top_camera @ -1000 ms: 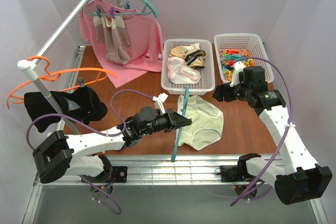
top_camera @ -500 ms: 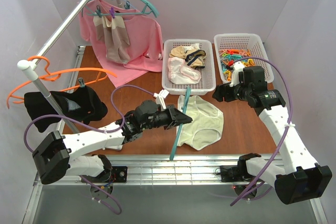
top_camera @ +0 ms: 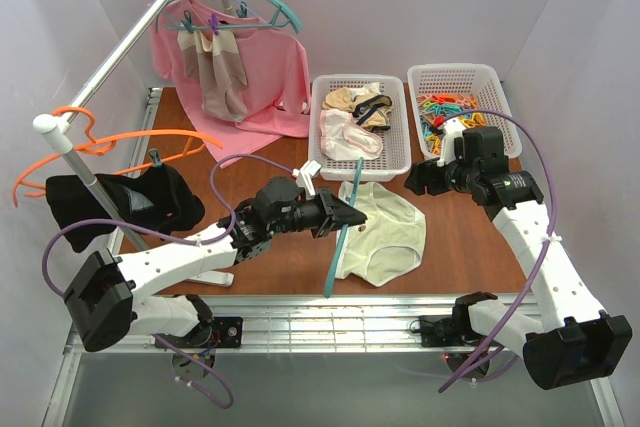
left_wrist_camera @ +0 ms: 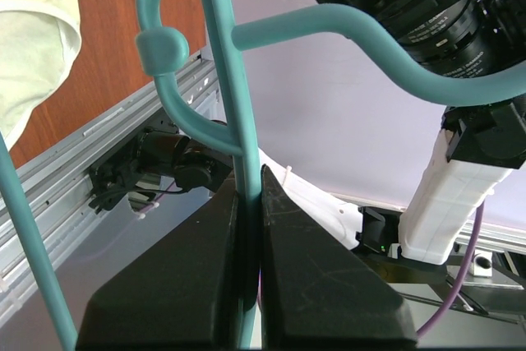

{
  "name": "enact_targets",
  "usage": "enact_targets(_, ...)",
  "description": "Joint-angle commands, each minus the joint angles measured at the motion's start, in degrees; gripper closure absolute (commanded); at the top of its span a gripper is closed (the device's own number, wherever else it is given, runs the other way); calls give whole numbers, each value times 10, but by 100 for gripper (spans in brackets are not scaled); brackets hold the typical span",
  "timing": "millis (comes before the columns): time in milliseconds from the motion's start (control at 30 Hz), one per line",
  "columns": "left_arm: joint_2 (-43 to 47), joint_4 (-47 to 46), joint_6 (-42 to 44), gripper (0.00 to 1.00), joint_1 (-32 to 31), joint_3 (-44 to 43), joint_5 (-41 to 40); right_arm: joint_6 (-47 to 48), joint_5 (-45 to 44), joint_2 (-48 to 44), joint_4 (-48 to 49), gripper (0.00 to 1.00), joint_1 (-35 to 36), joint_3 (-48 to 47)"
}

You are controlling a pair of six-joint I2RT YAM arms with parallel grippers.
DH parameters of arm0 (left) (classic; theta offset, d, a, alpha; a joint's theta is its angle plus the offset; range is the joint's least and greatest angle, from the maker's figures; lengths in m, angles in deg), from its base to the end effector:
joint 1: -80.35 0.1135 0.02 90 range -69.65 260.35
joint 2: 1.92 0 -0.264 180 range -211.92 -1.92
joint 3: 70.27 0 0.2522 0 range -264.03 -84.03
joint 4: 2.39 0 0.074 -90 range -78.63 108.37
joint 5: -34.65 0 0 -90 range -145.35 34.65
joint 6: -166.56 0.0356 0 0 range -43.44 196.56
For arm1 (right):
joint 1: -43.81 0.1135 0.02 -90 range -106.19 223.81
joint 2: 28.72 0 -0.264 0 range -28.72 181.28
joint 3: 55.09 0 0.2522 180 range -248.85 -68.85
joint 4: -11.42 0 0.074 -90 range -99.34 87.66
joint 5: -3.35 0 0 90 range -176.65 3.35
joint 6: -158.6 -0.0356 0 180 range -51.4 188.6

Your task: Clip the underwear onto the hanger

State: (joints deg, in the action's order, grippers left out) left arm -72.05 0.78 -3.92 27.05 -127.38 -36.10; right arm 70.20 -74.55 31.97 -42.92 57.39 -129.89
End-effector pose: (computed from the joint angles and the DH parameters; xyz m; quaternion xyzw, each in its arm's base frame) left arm 0.1575 -0.2310 0.2750 -0.0877 0.7899 -0.5970 0.1094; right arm 0.2106 0.0585 0.3349 -0.1631 0.8883 0.1388 0.4062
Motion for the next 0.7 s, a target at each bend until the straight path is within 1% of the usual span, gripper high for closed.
enact_targets(0,-4,32,-2,100,9,-41,35,5,-2,-6,-1,13,1,3)
enact_targets(267,9,100,-9,100,33,-61,67,4,0,2,1,13,1,3)
enact_targets(333,14,102,-12,100,42,-67,83,2,5,8,1,13,2,2)
enact_targets(400,17,128,-12,100,45,-70,93,0,9,15,2,13,1,1)
enact_targets(667,16,135,-25,100,51,-76,110,0,12,29,8,13,1,-8)
